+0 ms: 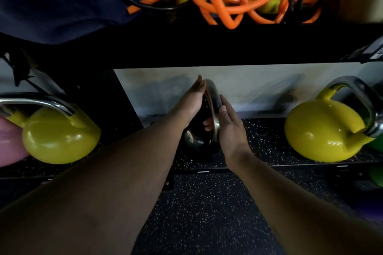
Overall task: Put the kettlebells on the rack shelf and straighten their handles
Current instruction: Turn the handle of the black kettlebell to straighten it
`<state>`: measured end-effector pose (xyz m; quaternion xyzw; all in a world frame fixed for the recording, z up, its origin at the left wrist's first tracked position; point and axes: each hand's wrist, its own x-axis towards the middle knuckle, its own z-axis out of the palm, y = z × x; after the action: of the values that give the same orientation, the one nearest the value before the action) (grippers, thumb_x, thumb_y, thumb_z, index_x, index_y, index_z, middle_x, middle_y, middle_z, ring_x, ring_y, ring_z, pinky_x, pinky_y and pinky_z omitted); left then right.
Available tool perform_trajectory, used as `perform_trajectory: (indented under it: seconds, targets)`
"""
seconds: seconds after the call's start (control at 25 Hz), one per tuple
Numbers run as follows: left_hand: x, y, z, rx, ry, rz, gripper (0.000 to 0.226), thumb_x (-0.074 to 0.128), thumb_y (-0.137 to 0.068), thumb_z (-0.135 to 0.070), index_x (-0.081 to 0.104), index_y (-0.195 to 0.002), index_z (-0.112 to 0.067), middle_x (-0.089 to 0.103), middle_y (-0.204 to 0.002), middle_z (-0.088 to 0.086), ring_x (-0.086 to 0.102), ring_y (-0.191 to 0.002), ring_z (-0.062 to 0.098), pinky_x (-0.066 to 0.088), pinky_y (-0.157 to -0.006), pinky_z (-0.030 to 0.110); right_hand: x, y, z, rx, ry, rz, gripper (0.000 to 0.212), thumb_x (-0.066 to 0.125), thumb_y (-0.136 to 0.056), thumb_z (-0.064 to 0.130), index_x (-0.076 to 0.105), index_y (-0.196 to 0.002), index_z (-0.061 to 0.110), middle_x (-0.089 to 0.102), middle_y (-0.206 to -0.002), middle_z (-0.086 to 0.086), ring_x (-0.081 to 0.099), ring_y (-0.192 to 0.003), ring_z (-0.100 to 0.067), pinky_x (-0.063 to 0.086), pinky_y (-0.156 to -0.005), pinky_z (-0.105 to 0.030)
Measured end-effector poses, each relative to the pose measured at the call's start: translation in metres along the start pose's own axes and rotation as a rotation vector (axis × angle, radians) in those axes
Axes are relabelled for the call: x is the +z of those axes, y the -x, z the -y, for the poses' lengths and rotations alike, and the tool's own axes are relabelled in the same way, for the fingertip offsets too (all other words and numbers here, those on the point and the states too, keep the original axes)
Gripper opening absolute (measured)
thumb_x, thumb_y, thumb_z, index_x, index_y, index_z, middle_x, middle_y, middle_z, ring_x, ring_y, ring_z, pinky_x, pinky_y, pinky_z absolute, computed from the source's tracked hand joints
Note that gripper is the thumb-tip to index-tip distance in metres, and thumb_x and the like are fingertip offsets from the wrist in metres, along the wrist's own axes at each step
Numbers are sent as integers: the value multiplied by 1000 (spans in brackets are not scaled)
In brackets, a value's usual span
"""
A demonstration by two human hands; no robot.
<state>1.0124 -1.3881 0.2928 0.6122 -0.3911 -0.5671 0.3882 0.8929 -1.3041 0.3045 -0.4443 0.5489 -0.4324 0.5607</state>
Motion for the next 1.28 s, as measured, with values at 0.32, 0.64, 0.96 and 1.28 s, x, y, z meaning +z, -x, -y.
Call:
perform_trajectory:
  seconds: [0.32, 0.64, 0.96, 1.28]
  targets:
    - [3, -3, 4, 140, -51, -31, 49, 26, -105, -50, 36, -151, -36, 41, -156, 9, 44, -138, 29, 32, -116, 49, 7, 5, -8, -25, -22, 27, 43, 30, -105, 42, 35, -148, 46, 66, -92, -4, 59, -81, -14, 46, -74, -28]
    - [4, -10, 9, 231, -153, -71, 47, 23, -108, -39, 38, -150, -26, 39, -156, 5, 38, -141, 24, 29, -118, 44, 1, 1, -8, -47, -93, 50, 42, 38, -105, 36, 42, -146, 39, 64, -83, -6, 58, -75, -18, 49, -69, -28]
    - [1, -10, 11, 195, -195, -46, 50, 20, -105, -51, 31, -152, -38, 34, -160, 3, 36, -144, 24, 26, -120, 46, 1, 0, -14, -56, -3, 41, 42, 34, -104, 44, 38, -145, 47, 66, -85, -5, 61, -81, -20, 51, -85, -44]
    - [-32, 35, 31, 339, -568, -138, 54, 44, -95, -60, 48, -142, -34, 54, -146, -4, 50, -127, 12, 38, -100, 30, -12, 7, 16, -328, 865, -79, 45, 35, -102, 37, 41, -144, 21, 60, -126, -12, 56, -114, -32, 47, -95, -47]
